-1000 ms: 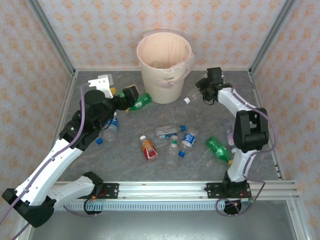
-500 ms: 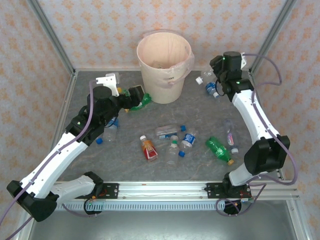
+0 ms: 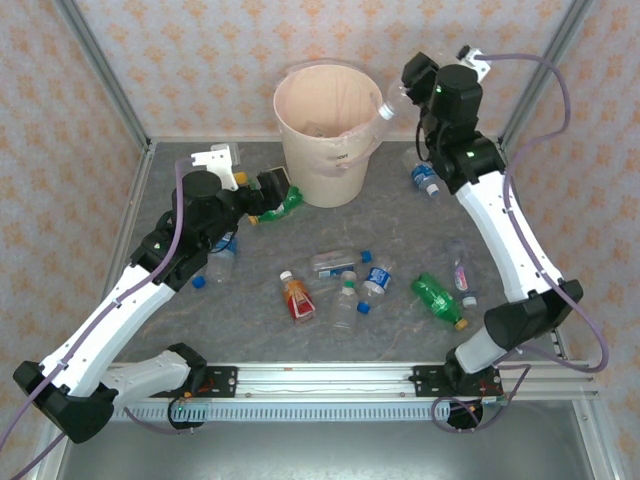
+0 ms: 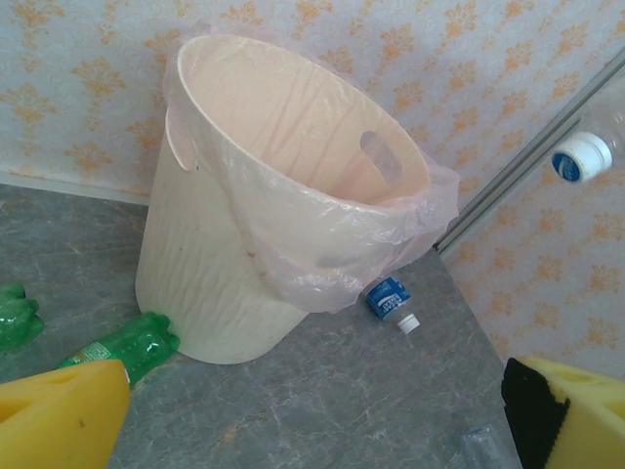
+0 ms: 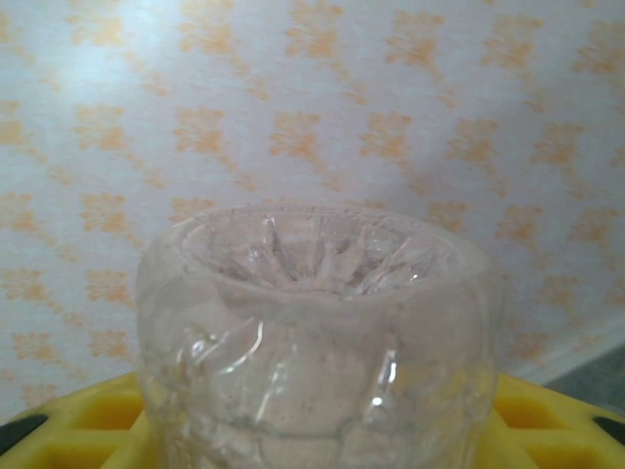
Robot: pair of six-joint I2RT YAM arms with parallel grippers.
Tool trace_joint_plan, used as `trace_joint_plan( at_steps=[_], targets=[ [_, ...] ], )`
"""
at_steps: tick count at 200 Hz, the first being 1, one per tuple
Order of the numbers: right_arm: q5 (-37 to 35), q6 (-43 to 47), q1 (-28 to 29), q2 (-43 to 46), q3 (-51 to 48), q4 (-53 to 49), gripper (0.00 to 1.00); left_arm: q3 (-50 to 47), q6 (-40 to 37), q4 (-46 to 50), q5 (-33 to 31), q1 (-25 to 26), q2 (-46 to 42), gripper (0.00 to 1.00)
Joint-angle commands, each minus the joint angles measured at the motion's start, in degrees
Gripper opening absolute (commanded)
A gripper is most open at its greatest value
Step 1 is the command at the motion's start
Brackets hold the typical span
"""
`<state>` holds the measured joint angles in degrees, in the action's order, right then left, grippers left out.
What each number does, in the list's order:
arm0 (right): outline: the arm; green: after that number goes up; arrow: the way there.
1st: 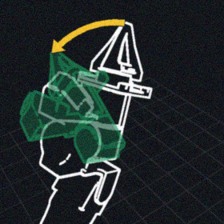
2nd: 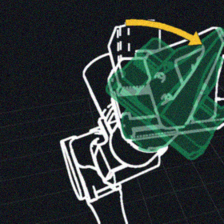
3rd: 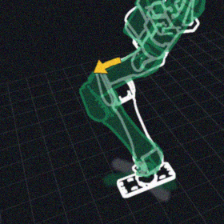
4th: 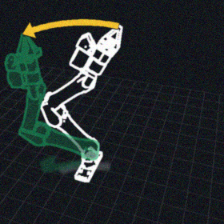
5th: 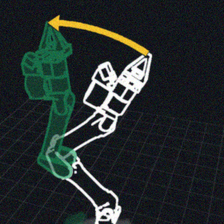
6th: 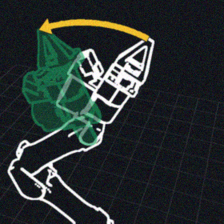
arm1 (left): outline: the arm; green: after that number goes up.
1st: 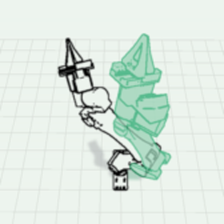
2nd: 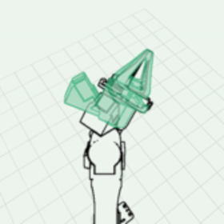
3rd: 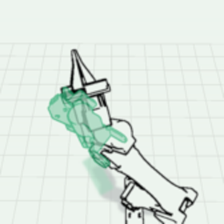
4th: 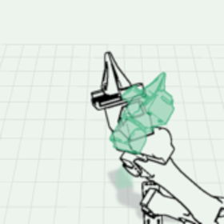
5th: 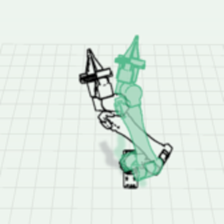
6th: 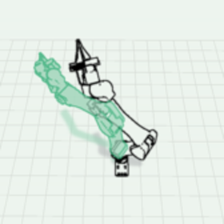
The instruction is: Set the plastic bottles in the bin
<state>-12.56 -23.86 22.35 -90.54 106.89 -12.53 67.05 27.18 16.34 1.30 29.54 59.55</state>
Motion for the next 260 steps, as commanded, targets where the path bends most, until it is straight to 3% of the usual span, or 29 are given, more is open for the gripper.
trace_joint_plan(
  at_steps=[1,75,132,175,260],
  targets=[
    [-2.95,7.65,3.29,-4.68,5.07,3.35,0.54,1.09,1.04,-0.96,0.43,0.26,-2.08,0.99],
    [-4.92,17.52,10.47,-19.25,19.78,0.48,0.54,-1.59,1.59,1.23,-2.37,0.33,-7.31,0.99],
    [-5.15,18.75,11.83,-22.84,23.9,-2.03,0.54,-2.18,1.08,1.16,-2.97,0.31,-8.45,0.99],
    [-5.89,18.85,11.77,-21.99,23.79,-3.01,0.85,-1.93,0.86,0.69,-2.49,0.22,-7.22,0.99],
    [-11.08,18.86,11.76,-17.27,18.31,-4.14,0.95,-0.83,-0.06,-0.44,1.59,0.32,-3.64,0.99]
  ],
)
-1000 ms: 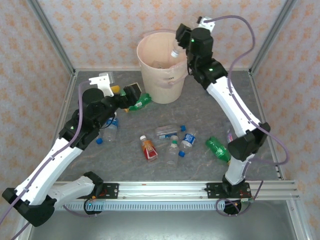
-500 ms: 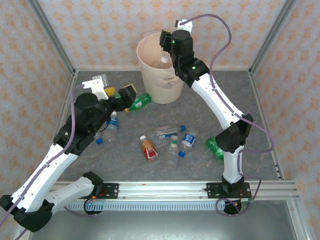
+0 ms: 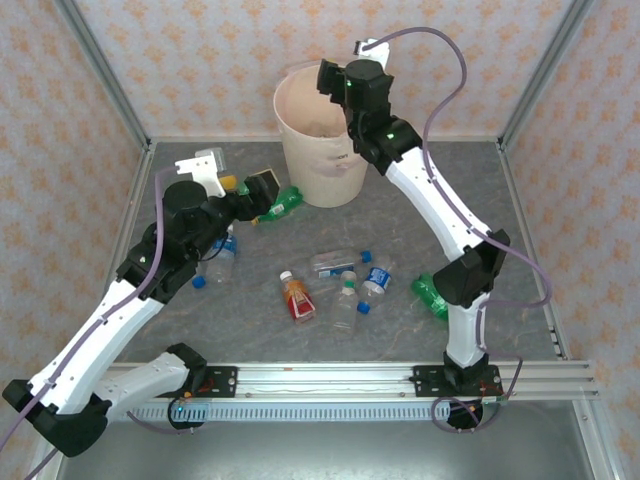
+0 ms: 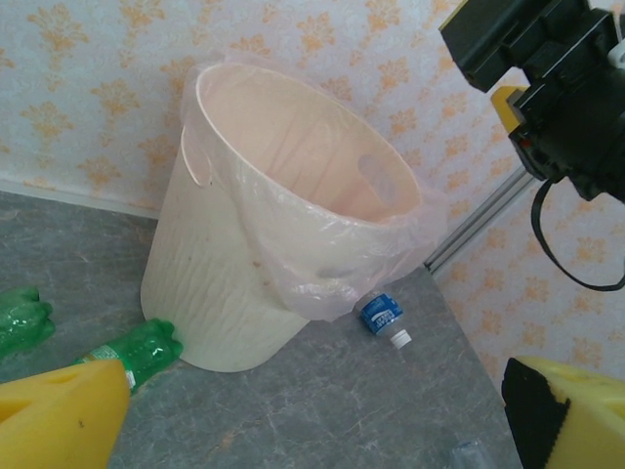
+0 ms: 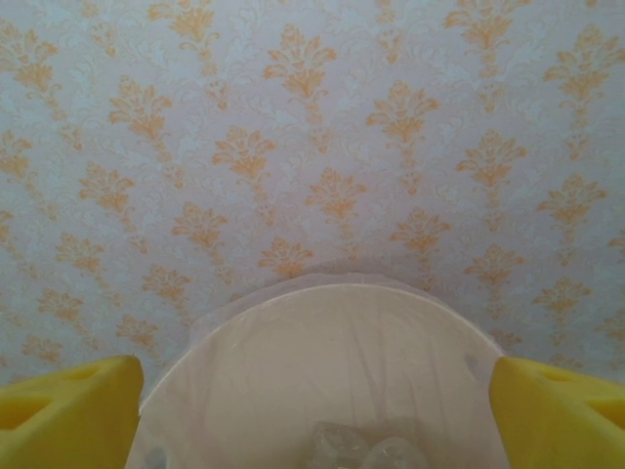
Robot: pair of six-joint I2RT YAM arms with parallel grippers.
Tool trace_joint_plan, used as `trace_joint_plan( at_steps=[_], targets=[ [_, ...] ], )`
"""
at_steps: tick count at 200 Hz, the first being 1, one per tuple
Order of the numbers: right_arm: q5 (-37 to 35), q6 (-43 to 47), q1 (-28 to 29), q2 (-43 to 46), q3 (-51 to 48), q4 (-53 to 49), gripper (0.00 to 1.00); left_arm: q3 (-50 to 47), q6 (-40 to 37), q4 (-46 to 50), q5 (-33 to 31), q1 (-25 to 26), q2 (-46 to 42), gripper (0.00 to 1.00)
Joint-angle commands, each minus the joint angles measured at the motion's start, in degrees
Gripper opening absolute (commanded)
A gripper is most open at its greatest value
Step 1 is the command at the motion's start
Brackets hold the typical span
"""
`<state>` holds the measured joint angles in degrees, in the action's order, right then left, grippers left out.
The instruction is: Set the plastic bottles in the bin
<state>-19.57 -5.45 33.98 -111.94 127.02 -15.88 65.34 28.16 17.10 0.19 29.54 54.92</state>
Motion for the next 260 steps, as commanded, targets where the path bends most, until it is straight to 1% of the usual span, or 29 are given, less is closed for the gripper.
trace_joint_plan(
  at_steps=[1,36,69,95,131,158,184,214,231,260],
  targets=[
    [-4.15,0.45,0.13,4.2,-1.93,-0.81,0.95,0.9,-1.11,-1.2,2.75,0.33,1.03,0.99],
    [-4.82,-0.71,-0.22,6.67,-5.85,-2.28,1.0,1.2,-1.01,-1.87,6.15,0.32,2.97,0.99],
    [-6.01,-2.81,-2.28,10.71,-12.62,-2.35,1.0,1.34,-0.49,-2.87,10.1,0.3,4.8,0.99],
    [-4.87,-3.12,-5.77,14.18,-18.73,-1.59,1.0,2.16,-0.39,-2.34,11.36,0.29,6.15,0.99],
    [-4.62,-3.55,-11.75,15.76,-22.94,-4.37,1.0,1.9,-0.14,-2.18,11.42,0.3,6.08,0.99],
    [0.11,-5.96,-17.41,15.72,-26.31,-5.65,1.0,1.81,0.25,-1.86,11.55,0.31,5.99,0.99],
    [6.51,-6.83,-22.31,13.17,-26.95,-7.62,1.0,1.81,0.49,-1.46,11.11,0.34,5.64,0.99],
    [12.05,-8.22,-26.2,6.25,-24.02,-12.1,1.0,2.09,0.65,-1.03,10.74,0.34,5.55,0.99],
    [15.42,-8.6,-27.2,1.73,-20.07,-15.2,0.97,2.97,0.41,0.08,10.63,0.42,5.64,0.99],
    [16.82,-8.22,-27.47,-5.47,-14.01,-17.6,0.91,3.91,-0.2,1.61,9.36,0.45,5.55,0.99]
  ],
)
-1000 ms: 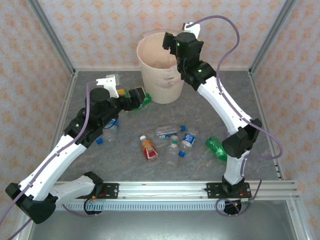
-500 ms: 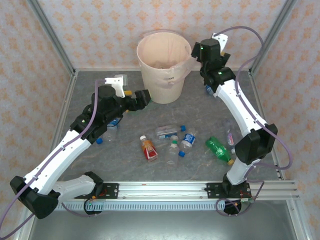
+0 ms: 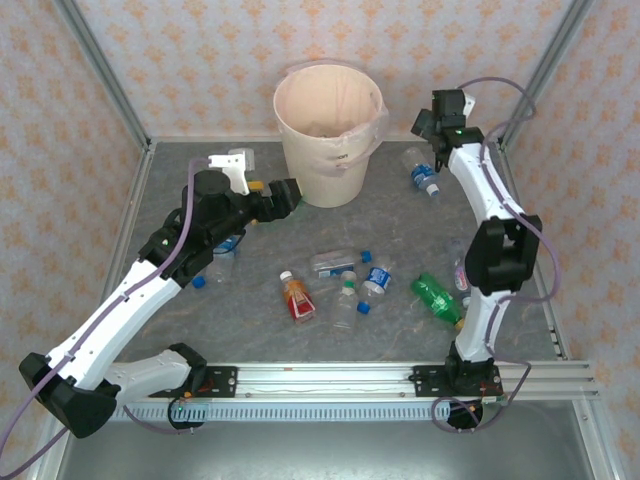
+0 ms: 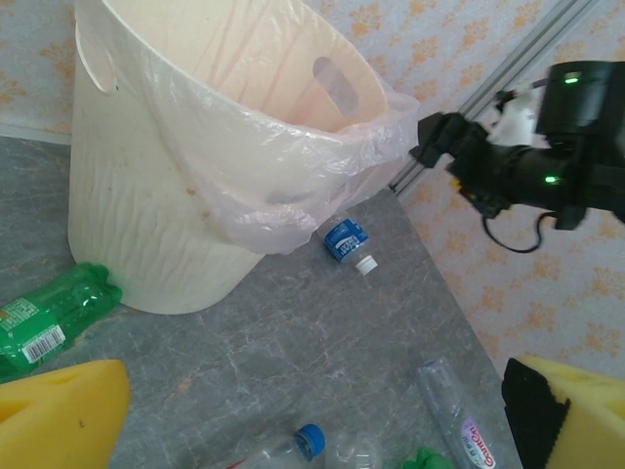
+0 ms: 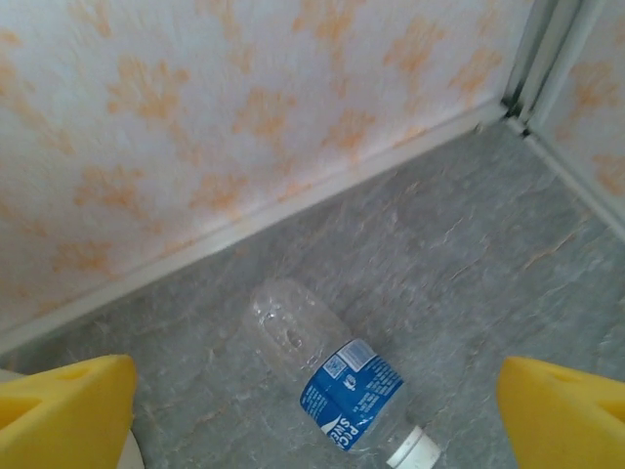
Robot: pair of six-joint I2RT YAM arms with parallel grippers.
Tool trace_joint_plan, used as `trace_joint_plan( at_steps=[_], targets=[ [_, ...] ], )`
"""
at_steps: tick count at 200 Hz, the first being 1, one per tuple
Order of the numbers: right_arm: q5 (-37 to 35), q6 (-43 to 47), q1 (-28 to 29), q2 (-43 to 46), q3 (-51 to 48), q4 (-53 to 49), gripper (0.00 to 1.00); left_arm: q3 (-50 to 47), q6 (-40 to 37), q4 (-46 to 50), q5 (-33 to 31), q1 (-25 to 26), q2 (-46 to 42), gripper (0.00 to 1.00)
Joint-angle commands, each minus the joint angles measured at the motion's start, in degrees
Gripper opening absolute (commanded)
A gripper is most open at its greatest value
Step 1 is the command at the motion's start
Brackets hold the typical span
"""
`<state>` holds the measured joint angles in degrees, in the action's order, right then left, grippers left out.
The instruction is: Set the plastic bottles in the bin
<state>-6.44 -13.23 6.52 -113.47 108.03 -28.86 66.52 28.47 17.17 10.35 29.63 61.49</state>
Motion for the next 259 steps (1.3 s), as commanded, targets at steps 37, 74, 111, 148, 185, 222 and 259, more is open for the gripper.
trace_joint_plan(
  at_steps=[37,74,111,148,185,222,259],
  targets=[
    [4.2,-1.0,-0.11,-11.33,10.43,-4.56,0.84,3.23,-0.1,1.62,-1.45,0.34,-0.98,0.99],
    [3.01,-0.96,-0.2,-18.28,15.58,-4.79,0.8,3.72,-0.3,1.78,-1.87,0.42,-0.08,0.99],
    [2.27,-0.66,-0.2,-23.53,18.39,-5.14,0.79,4.57,-1.26,2.06,-2.11,0.41,0.97,0.99],
    [2.3,-0.38,-0.2,-25.72,18.27,-5.87,0.75,5.11,-2.36,2.69,-2.87,0.35,1.52,0.99],
    [4.36,-1.52,-0.2,-24.67,15.42,-6.64,0.68,4.51,-2.5,2.3,-2.79,0.41,1.56,0.99],
    [6.46,-2.58,-0.11,-21.23,9.72,-6.3,0.65,3.56,-2.64,2.02,-3.05,0.34,1.0,0.99],
    [7.26,-4.07,0.13,-16.34,2.62,-5.21,0.63,3.09,-2.81,1.76,-3.1,0.39,0.84,0.99]
  ],
)
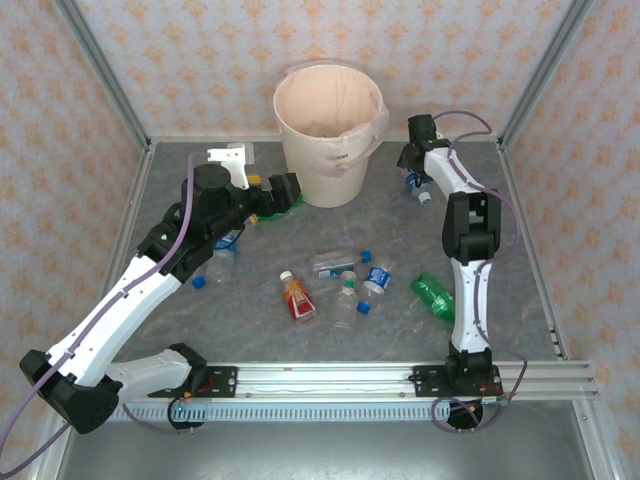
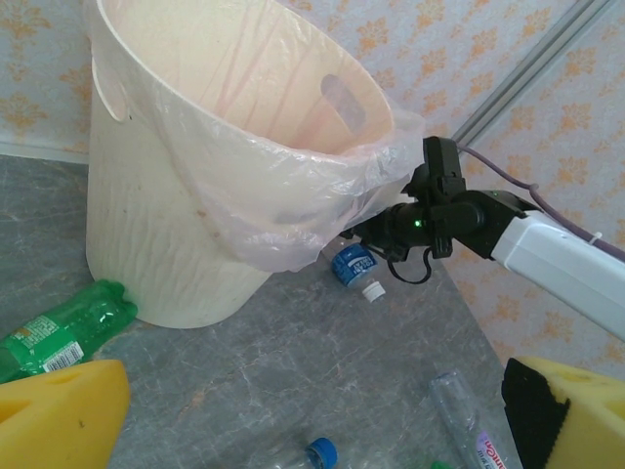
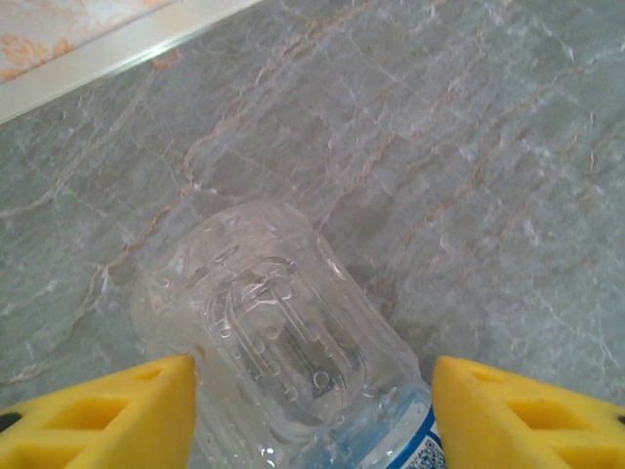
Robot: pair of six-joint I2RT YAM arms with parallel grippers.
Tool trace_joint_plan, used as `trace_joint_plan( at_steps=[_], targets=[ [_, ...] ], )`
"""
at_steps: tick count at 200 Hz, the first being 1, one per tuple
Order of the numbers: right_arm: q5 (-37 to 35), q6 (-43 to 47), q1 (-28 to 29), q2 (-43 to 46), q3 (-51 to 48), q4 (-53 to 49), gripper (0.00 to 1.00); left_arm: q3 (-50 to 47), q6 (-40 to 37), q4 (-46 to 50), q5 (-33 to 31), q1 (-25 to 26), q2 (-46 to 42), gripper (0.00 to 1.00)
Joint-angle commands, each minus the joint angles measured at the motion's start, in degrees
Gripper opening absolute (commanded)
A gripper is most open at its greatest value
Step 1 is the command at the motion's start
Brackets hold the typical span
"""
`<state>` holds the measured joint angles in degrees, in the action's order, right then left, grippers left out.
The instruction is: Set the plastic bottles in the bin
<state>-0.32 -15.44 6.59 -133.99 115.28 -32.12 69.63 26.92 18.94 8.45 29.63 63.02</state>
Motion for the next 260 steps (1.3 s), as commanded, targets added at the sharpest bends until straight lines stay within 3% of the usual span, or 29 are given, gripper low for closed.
trace_joint_plan(
  at_steps=[1,72,104,164,260],
  targets=[
    [1.17,-1.91,0.12,4.44,-4.94,-1.88,0.62,-0.06,-1.25,-0.07,-1.18,0.41,-0.66,0.99],
    [0.52,-4.92,3.67,19.01,-26.15,3.52,0.64,-0.25,-0.81,-1.12,-0.32,0.36,-0.45,0.99],
    [-0.7,-5.25,4.75,23.38,-31.11,3.64,0.69,-1.15,-0.62,-1.4,-0.36,0.35,-1.41,0.99],
    [-1.02,-1.9,4.75,18.74,-24.49,-0.32,0.81,-0.37,-0.59,-1.1,-0.33,0.39,-1.38,0.99],
    [4.6,-0.22,3.74,7.31,-13.25,-6.26,0.77,-0.61,-0.36,2.07,-0.54,0.43,-3.16,0.99]
  ],
)
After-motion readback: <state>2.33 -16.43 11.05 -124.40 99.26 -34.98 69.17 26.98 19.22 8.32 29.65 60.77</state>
